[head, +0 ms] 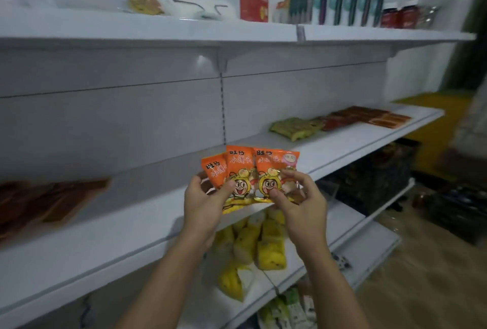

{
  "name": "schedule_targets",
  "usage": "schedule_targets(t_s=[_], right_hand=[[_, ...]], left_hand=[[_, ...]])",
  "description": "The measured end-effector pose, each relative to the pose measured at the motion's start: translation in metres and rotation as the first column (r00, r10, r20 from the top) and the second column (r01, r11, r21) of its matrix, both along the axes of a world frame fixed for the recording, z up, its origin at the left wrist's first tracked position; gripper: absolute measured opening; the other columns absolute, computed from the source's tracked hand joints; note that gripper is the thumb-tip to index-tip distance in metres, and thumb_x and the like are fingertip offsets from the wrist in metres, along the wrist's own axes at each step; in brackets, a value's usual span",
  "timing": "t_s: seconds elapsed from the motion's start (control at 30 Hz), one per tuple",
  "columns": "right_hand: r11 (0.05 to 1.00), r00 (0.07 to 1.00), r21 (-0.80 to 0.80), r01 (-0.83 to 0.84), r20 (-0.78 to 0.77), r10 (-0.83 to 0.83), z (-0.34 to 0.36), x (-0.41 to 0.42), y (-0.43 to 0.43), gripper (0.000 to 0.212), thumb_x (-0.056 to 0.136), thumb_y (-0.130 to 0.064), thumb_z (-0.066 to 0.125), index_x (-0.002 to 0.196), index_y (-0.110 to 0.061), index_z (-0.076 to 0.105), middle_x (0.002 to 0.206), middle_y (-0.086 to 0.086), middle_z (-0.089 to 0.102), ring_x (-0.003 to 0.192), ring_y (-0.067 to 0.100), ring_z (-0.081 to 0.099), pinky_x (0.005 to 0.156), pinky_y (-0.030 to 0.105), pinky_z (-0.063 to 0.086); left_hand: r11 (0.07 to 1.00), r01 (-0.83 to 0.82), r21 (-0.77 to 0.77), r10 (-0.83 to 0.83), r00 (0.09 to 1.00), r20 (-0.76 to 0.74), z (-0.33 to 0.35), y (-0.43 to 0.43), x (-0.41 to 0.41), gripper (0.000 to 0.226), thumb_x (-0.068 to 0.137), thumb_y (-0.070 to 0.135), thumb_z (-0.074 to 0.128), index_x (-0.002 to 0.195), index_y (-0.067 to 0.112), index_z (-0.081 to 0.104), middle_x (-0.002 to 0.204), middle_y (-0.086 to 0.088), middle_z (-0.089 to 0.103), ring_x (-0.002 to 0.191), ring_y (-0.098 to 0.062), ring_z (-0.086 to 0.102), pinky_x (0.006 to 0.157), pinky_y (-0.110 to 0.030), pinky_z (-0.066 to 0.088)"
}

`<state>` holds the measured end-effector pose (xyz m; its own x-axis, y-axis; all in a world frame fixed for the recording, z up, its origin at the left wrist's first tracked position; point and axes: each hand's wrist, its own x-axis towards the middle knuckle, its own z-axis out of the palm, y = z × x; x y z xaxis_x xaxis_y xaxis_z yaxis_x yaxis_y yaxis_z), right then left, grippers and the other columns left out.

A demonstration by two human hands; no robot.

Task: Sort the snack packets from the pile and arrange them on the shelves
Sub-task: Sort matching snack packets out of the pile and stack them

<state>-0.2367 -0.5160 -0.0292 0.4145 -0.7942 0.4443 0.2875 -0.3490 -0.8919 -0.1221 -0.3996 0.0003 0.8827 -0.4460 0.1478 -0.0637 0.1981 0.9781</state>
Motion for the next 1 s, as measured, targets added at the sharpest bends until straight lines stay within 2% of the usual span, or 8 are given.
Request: schedule_targets(t_s=[0.07, 0.23, 0.37, 0.47, 0.7, 0.77, 0.87, 1.0], right_hand=[[0.998, 0.998, 0.020, 0.062, 0.006, -0.063, 0.002, -0.030, -0.022, 0.037, 0.081, -0.008, 0.078, 0.097, -0.040, 0.067, 0.110, -0.002, 0.067, 0.095, 0.019, 0.067, 0.072, 0.044, 0.060], [0.972, 0.972, 0.041, 0.232, 0.032, -0.233, 0.007, -0.089, -0.062, 0.031, 0.082, -0.007, 0.077, 0.101, -0.030, 0.067, 0.100, 0.003, 0.067, 0.086, 0.018, 0.069, 0.061, 0.028, 0.057], [0.932, 0.932, -0.001, 0.362, -0.012, -0.362, 0.006, -0.110, -0.095, 0.032, 0.082, -0.019, 0.079, 0.099, -0.042, 0.066, 0.099, -0.001, 0.066, 0.090, 0.022, 0.067, 0.071, 0.045, 0.058], [0.918, 0.917, -0.028, 0.396, -0.029, -0.397, 0.006, -0.107, -0.122, 0.031, 0.082, -0.024, 0.079, 0.101, -0.044, 0.065, 0.101, 0.000, 0.064, 0.092, 0.024, 0.065, 0.075, 0.048, 0.057], [0.951, 0.950, -0.058, 0.304, -0.059, -0.307, 0.005, -0.049, -0.187, 0.029, 0.084, -0.020, 0.077, 0.103, -0.038, 0.065, 0.107, -0.005, 0.063, 0.097, 0.015, 0.062, 0.082, 0.043, 0.055], [0.965, 0.962, -0.030, 0.260, -0.079, -0.262, 0.003, -0.027, -0.211, 0.030, 0.084, -0.015, 0.077, 0.101, -0.036, 0.066, 0.108, -0.002, 0.064, 0.096, 0.016, 0.064, 0.080, 0.043, 0.057], [0.983, 0.978, -0.003, 0.182, -0.104, -0.181, 0.002, 0.009, -0.248, 0.034, 0.082, -0.011, 0.078, 0.098, -0.039, 0.067, 0.106, 0.005, 0.066, 0.094, 0.022, 0.067, 0.077, 0.047, 0.059], [0.996, 0.983, -0.021, 0.091, -0.157, -0.093, 0.003, 0.064, -0.284, 0.036, 0.082, -0.013, 0.078, 0.098, -0.043, 0.066, 0.105, 0.007, 0.068, 0.094, 0.026, 0.068, 0.079, 0.050, 0.058]], left_hand=[[0.998, 0.068, -0.004, -0.068, 0.998, 0.000, 0.000, -0.033, -0.022, 0.039, 0.084, 0.010, 0.076, 0.116, 0.016, 0.055, 0.109, -0.003, 0.068, 0.101, -0.020, 0.067, 0.081, -0.033, 0.056], [0.977, 0.214, 0.009, -0.214, 0.977, 0.012, 0.002, -0.101, -0.063, 0.043, 0.082, 0.009, 0.077, 0.119, 0.015, 0.056, 0.107, -0.003, 0.070, 0.099, -0.021, 0.069, 0.086, -0.039, 0.058], [0.954, 0.301, 0.013, -0.301, 0.953, 0.018, 0.004, -0.144, -0.080, 0.042, 0.081, 0.008, 0.078, 0.118, 0.014, 0.058, 0.105, -0.003, 0.071, 0.097, -0.022, 0.070, 0.086, -0.043, 0.058], [0.946, 0.323, -0.010, -0.323, 0.946, 0.000, 0.006, -0.172, -0.081, 0.044, 0.081, 0.006, 0.077, 0.120, 0.012, 0.057, 0.106, -0.004, 0.071, 0.097, -0.021, 0.070, 0.081, -0.036, 0.058], [0.954, 0.294, -0.056, -0.298, 0.950, -0.089, -0.005, -0.241, -0.025, 0.038, 0.082, 0.007, 0.076, 0.115, 0.012, 0.059, 0.109, -0.007, 0.070, 0.095, -0.023, 0.071, 0.073, -0.031, 0.058], [0.959, 0.282, -0.043, -0.285, 0.951, -0.120, -0.010, -0.259, -0.004, 0.045, 0.082, 0.011, 0.077, 0.122, 0.011, 0.056, 0.111, -0.006, 0.070, 0.097, -0.023, 0.070, 0.076, -0.032, 0.057], [0.969, 0.245, -0.020, -0.245, 0.964, -0.105, -0.014, -0.282, 0.032, 0.043, 0.081, 0.015, 0.078, 0.119, 0.014, 0.058, 0.109, -0.003, 0.071, 0.099, -0.021, 0.069, 0.084, -0.034, 0.055], [0.991, 0.133, 0.010, -0.132, 0.989, -0.062, -0.014, -0.299, 0.076, 0.032, 0.085, 0.022, 0.075, 0.112, 0.013, 0.061, 0.104, -0.003, 0.073, 0.096, -0.019, 0.070, 0.077, -0.027, 0.053]])
